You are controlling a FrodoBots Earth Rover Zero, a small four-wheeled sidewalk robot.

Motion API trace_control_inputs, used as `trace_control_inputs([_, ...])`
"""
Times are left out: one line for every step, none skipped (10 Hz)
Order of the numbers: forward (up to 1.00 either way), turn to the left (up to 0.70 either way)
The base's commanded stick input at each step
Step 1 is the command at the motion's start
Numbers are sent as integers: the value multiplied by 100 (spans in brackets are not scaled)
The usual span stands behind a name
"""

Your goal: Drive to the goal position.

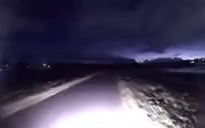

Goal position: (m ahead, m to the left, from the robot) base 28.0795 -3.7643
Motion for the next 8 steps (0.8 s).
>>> trace_control_inputs([70,0])
trace_control_inputs([70,0])
trace_control_inputs([77,0])
trace_control_inputs([84,0])
trace_control_inputs([85,0])
trace_control_inputs([85,0])
trace_control_inputs([85,0])
trace_control_inputs([85,0])
